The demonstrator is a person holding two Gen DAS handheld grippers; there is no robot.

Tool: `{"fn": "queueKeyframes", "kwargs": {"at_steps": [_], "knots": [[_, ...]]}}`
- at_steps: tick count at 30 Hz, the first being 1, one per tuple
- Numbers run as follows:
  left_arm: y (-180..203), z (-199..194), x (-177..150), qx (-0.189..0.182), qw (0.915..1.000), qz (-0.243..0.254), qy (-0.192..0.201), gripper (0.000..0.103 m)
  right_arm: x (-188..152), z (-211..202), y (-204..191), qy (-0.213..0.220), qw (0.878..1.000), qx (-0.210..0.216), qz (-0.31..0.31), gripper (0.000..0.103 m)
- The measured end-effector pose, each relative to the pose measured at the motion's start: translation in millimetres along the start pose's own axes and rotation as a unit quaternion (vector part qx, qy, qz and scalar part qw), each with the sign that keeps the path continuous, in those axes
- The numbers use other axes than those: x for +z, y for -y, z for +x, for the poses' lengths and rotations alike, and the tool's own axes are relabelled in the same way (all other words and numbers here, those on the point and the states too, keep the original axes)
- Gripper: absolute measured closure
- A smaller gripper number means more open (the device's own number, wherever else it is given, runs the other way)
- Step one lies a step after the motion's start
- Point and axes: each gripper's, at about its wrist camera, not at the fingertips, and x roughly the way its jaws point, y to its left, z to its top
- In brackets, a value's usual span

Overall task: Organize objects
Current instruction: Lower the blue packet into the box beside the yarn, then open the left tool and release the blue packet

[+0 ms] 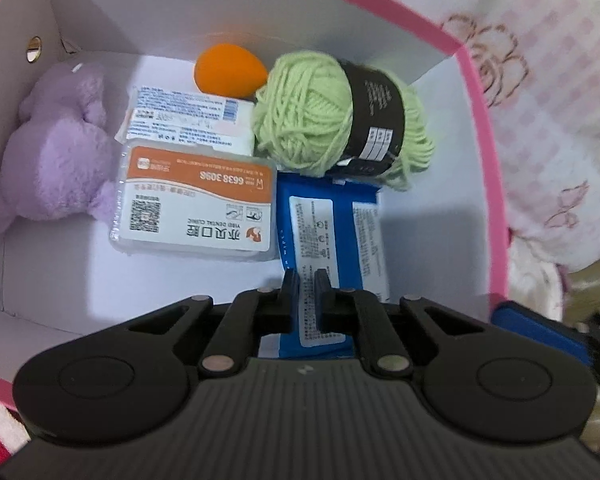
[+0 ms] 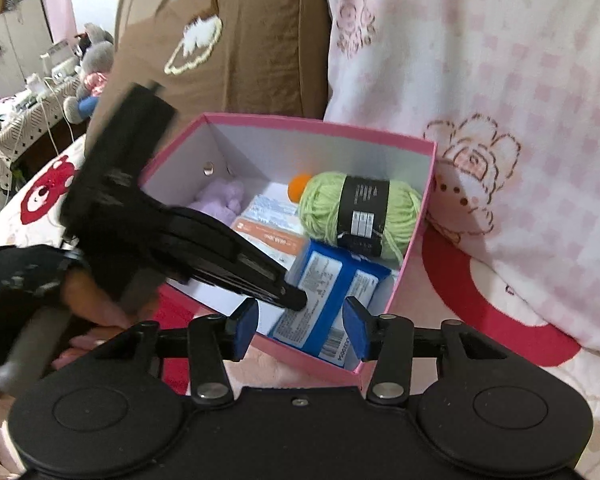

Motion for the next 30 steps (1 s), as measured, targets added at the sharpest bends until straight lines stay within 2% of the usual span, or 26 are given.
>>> {"fn": "queueKeyframes", "kwargs": {"at_steps": [5,8,10,16,19,22,28,30], "knots": [[7,5,4,0.004,1.0000,0.000,0.008,0.095,-3,-3,4,0.009,1.000,-0.003,0.002,0.051],[1,-5,1,-0.006,0.9999,-0.007,0.009,0.095,-7,-4,7,0.013,1.000,-0.005,0.004,0.051],[-4,-20,-4,-0.013,0.9998,-0.004,0.013,0.095,-9,-8,8,0.019,1.000,-0.009,0.012,0.051],[-4,-84,-19,-0.003,0.9984,0.037,0.043,0.092,-7,-29,1,0.045,0.998,0.003,0.037,0.050],[-1,-116,-50,0.004,0.9977,0.045,0.049,0.092,-7,-38,-7,0.051,0.998,0.001,0.047,0.048],[2,-135,-64,0.003,0.9972,0.048,0.057,0.092,-9,-47,-16,0.056,0.997,0.005,0.051,0.045],[-2,-182,-95,0.004,0.9956,0.049,0.080,0.092,-15,-72,-45,0.062,0.998,-0.016,0.017,0.040],[-2,-197,-105,0.011,0.9942,0.057,0.091,0.089,-17,-80,-53,0.064,0.998,-0.018,0.014,0.039]]}}
